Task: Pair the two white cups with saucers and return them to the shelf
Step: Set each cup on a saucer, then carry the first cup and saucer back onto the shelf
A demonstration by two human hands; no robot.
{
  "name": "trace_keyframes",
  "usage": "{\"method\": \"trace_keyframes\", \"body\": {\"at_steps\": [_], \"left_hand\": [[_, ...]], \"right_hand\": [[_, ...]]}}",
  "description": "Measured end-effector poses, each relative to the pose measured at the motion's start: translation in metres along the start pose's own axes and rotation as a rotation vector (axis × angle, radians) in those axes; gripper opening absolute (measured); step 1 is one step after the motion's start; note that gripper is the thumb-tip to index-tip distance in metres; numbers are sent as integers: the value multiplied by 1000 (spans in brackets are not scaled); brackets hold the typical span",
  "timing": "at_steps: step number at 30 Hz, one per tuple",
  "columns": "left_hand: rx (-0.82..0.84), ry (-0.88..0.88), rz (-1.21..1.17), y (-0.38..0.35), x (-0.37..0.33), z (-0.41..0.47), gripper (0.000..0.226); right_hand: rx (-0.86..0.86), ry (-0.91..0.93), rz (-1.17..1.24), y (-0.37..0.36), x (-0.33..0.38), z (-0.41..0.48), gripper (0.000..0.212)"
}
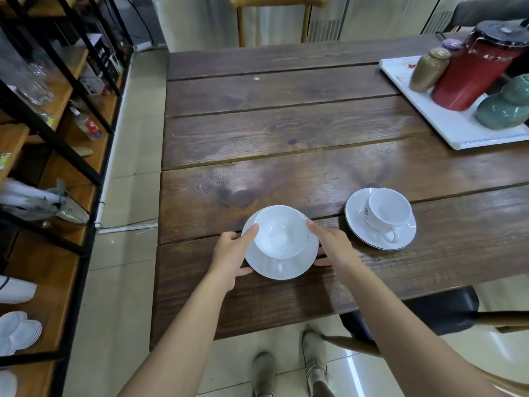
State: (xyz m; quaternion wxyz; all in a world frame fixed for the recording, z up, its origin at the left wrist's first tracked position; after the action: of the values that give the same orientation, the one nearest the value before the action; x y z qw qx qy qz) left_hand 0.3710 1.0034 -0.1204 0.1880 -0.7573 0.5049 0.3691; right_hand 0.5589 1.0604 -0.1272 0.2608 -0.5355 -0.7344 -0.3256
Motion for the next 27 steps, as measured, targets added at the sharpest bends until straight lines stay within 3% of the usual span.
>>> {"method": "trace_keyframes", "body": {"at_steps": [7, 11, 18, 21, 25, 27], "left_hand": [[104, 29, -3, 4, -4, 6, 17], [147, 53, -70, 11, -1, -1, 31], [140, 45, -209, 41, 0, -22, 56], [88, -20, -278, 60, 1, -38, 57], [-42, -112, -393, 94, 13, -76, 34], [-124, -149, -440, 114, 22, -101, 51]], "right_hand": [[36, -21, 96, -1, -1, 1, 36], [39, -8, 166, -6, -4, 0, 30], [153, 55, 161, -32, 16, -13, 57], [226, 122, 83, -49, 31, -22, 57], [331, 189, -16, -84, 46, -41, 45], [427, 233, -76, -108, 50, -57, 46]]}}
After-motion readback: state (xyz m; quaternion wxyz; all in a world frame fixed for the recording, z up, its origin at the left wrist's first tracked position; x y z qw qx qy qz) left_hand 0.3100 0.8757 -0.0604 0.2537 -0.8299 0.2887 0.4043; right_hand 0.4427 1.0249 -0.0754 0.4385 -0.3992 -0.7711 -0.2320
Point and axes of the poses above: each hand's wrist, its own z-axis towards the middle knuckle, its own y-axis out of the back of the hand, x = y × z, the point moved 3 cm from there along z, towards the middle knuckle, and after that the axes turned 3 degrees about -y, right-handed, at the moved point
